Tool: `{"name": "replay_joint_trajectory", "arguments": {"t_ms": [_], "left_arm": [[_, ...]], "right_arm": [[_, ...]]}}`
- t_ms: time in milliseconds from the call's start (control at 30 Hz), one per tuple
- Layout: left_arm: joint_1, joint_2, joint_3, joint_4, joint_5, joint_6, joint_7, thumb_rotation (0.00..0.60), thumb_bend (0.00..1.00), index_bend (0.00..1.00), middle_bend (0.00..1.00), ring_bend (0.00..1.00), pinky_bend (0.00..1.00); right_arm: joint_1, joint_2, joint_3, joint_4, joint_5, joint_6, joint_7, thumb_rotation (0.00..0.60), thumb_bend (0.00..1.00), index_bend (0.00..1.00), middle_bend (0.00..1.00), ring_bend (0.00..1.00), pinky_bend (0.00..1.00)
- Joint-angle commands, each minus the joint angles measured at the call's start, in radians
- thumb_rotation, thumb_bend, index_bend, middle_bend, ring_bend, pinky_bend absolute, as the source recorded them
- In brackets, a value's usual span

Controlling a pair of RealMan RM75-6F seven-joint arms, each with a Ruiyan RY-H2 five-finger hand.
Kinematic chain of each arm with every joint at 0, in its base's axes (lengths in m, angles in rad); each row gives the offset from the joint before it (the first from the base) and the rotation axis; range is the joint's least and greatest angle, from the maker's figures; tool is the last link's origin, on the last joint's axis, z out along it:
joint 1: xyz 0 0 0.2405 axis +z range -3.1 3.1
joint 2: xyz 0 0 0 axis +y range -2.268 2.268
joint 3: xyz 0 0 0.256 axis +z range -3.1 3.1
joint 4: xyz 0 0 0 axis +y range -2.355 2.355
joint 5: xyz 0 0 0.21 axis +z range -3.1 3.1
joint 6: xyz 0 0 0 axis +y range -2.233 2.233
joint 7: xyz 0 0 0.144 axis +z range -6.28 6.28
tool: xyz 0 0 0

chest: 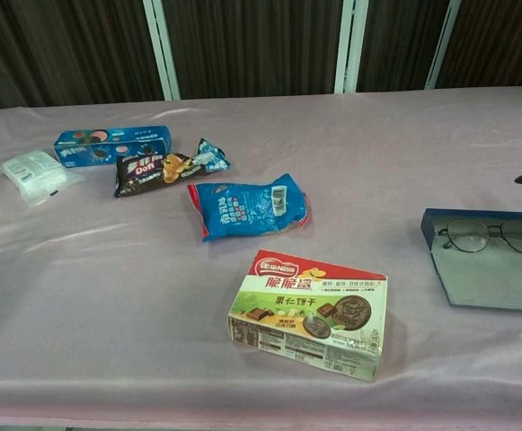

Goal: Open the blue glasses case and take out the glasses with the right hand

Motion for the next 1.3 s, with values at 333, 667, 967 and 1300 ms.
{"name": "replay_joint_trajectory", "arguments": {"t_ms": [333, 667, 967, 1300], "left_arm": [[0.002, 0.001, -0.001, -0.001, -0.005, 0.003, -0.004, 0.6, 0.52, 0.0, 0.0, 0.0, 0.0], [0.001, -0.002, 0.002, 0.0, 0.004, 0.003, 0.001, 0.6, 0.52, 0.0, 0.0, 0.0, 0.0], [-0.003, 0.002, -0.001, -0.001, -0.007, -0.006, -0.002, 0.6, 0.53, 0.0, 0.0, 0.0, 0.0], [-0.001, 0.003, -0.001, 0.001, -0.003, 0.001, -0.01, 0.6, 0.53, 0.0, 0.0, 0.0, 0.0]], "right_arm": [[0.047, 0.002, 0.104, -0.046, 0.072, -0.027, 0.025, 0.6, 0.45, 0.42, 0.0, 0.0, 0.0], [0.119, -0.006, 0.154, -0.071, 0.094, -0.092, 0.012, 0.6, 0.45, 0.48, 0.0, 0.0, 0.0], [0.146, -0.096, 0.144, -0.034, 0.186, -0.139, -0.168, 0.6, 0.48, 0.5, 0.0, 0.0, 0.0], [0.153, -0.112, 0.145, -0.008, 0.225, -0.15, -0.187, 0.6, 0.51, 0.52, 0.0, 0.0, 0.0]]}}
